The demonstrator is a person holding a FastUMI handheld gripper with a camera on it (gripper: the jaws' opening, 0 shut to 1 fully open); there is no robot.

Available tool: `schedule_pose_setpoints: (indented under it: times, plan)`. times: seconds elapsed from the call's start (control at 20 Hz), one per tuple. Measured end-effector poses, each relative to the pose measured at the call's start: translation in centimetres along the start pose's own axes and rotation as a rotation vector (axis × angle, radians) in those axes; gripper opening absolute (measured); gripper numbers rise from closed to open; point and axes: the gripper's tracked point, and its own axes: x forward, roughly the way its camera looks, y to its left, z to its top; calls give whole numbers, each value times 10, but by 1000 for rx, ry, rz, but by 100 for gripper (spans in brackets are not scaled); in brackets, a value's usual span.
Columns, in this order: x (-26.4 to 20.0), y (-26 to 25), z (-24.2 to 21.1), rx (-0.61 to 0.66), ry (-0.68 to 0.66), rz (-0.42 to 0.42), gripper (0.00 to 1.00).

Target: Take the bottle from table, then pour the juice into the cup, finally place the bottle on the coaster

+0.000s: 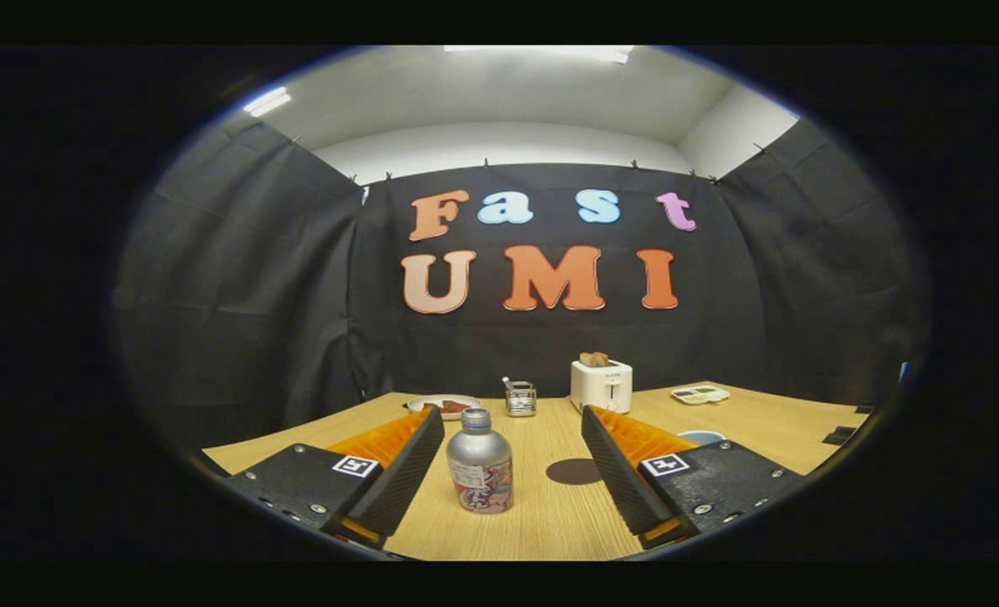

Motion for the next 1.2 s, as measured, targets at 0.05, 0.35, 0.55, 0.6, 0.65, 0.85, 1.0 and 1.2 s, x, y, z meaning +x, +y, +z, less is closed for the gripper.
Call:
schedule_pose_setpoints:
  times: [0.05, 0.35, 0.55, 0.6, 0.65, 0.85, 1.0, 1.2]
  plan:
    - [5, 2, -10, 3, 22, 3, 97]
    - [23, 16, -58, -38, 124, 11, 97]
    - [35, 21, -74, -78, 164, 12, 95]
    - [38, 22, -80, -84, 181, 16, 93]
    - [40, 27, -87, -74, 202, 25, 92]
    - [50, 32, -105, -21, 260, 57, 89]
    - [59, 36, -111, 5, 279, 68, 88]
    - [64, 40, -117, -27, 299, 72, 80]
